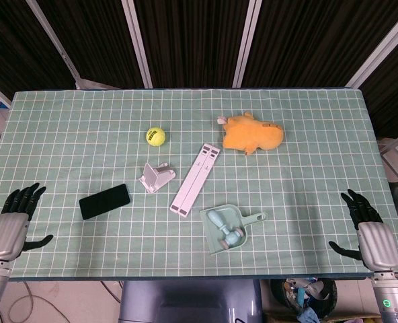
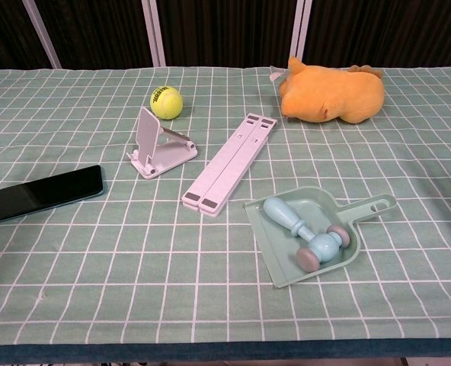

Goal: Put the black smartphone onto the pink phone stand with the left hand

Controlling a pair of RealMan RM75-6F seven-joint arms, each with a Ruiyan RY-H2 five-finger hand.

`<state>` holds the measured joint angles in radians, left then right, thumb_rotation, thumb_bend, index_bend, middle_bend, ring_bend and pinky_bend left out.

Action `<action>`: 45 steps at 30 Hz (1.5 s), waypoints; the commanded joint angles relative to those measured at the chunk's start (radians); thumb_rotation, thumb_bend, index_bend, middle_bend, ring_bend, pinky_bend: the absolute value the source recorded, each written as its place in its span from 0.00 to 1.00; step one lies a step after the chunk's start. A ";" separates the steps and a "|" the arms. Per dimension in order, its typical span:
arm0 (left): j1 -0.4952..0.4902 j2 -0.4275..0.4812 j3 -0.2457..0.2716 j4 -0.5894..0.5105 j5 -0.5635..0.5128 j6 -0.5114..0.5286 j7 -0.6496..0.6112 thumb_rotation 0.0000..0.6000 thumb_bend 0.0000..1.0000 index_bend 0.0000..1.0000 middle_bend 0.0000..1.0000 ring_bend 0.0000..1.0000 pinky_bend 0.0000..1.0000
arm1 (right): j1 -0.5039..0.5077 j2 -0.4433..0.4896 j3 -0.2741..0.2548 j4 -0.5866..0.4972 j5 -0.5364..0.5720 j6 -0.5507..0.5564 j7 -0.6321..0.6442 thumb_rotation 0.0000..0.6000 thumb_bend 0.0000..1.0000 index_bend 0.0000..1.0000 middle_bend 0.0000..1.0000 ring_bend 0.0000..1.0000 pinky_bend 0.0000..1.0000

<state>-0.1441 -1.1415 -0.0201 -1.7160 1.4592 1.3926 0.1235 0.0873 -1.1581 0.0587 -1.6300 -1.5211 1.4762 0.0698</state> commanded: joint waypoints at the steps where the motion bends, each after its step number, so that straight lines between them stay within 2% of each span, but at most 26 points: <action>1: 0.000 0.000 0.000 0.000 0.000 0.000 0.000 1.00 0.07 0.00 0.00 0.00 0.00 | 0.000 0.000 0.000 0.000 0.000 0.000 0.000 1.00 0.07 0.00 0.00 0.00 0.19; 17: 0.000 0.000 -0.004 -0.008 -0.019 -0.007 -0.001 1.00 0.07 0.00 0.00 0.00 0.00 | 0.002 -0.003 0.000 -0.001 0.004 -0.005 -0.005 1.00 0.08 0.00 0.00 0.00 0.19; 29: -0.016 -0.015 -0.020 -0.044 -0.067 -0.035 0.062 1.00 0.07 0.00 0.00 0.00 0.00 | 0.002 -0.001 0.002 -0.002 0.012 -0.011 -0.001 1.00 0.08 0.00 0.00 0.00 0.19; 33: -0.031 -0.031 -0.049 -0.104 -0.155 -0.057 0.127 1.00 0.08 0.00 0.00 0.00 0.00 | 0.003 0.005 0.001 -0.004 0.012 -0.015 0.007 1.00 0.08 0.00 0.00 0.00 0.19; 39: -0.091 -0.071 -0.129 -0.151 -0.356 -0.106 0.248 1.00 0.12 0.00 0.00 0.00 0.00 | 0.003 0.007 -0.001 -0.008 0.012 -0.018 0.013 1.00 0.08 0.00 0.00 0.00 0.19; 45: -0.175 -0.129 -0.201 -0.170 -0.584 -0.133 0.390 1.00 0.12 0.00 0.08 0.00 0.00 | 0.005 0.009 0.001 -0.011 0.020 -0.025 0.019 1.00 0.09 0.00 0.00 0.00 0.19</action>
<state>-0.2668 -1.2316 -0.1734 -1.8664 0.9800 1.2818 0.4350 0.0917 -1.1495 0.0591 -1.6412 -1.5014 1.4513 0.0886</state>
